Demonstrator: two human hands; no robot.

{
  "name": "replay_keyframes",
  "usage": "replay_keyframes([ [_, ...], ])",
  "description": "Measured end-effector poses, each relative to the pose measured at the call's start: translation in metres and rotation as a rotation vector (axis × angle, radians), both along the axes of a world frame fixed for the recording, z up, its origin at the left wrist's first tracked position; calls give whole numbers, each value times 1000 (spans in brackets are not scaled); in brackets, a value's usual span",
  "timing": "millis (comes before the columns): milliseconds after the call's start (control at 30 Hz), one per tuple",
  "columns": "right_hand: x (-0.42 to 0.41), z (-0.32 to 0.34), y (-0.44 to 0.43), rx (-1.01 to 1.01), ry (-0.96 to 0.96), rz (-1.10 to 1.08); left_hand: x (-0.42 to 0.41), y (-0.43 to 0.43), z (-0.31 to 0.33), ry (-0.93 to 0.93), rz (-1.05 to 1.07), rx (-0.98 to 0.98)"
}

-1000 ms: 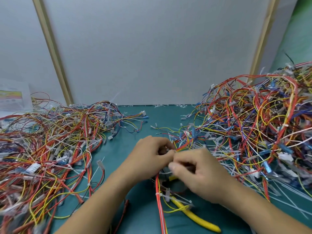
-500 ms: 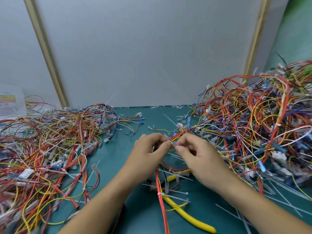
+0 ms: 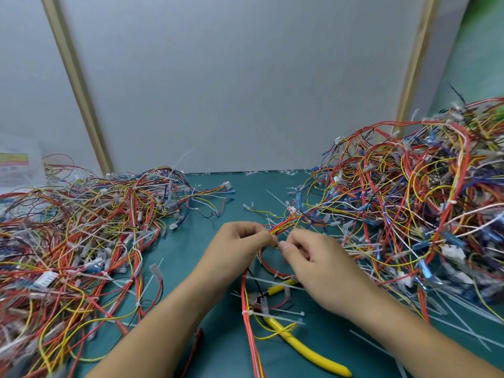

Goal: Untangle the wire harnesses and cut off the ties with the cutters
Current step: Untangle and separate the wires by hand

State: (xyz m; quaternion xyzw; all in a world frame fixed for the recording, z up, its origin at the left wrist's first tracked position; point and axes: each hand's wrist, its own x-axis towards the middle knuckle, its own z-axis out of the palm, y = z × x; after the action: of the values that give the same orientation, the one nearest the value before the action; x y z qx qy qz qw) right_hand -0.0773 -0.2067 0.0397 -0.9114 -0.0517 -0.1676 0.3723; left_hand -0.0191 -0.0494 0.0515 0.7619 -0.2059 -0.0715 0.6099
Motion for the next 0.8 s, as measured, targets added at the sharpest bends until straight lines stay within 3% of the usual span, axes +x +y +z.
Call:
replay_keyframes([
  [133,2,2,2,155,43,70,0,-1,1,30,17,13],
  [300,2,0,6,125,-12,64,-4,-3,4,69,58,-66],
  [667,3,0,3,131,-51,78,-2,0,5,46,56,-9],
  [800,1,0,2,153,-68,78,-3,1,8,31,-48,-41],
])
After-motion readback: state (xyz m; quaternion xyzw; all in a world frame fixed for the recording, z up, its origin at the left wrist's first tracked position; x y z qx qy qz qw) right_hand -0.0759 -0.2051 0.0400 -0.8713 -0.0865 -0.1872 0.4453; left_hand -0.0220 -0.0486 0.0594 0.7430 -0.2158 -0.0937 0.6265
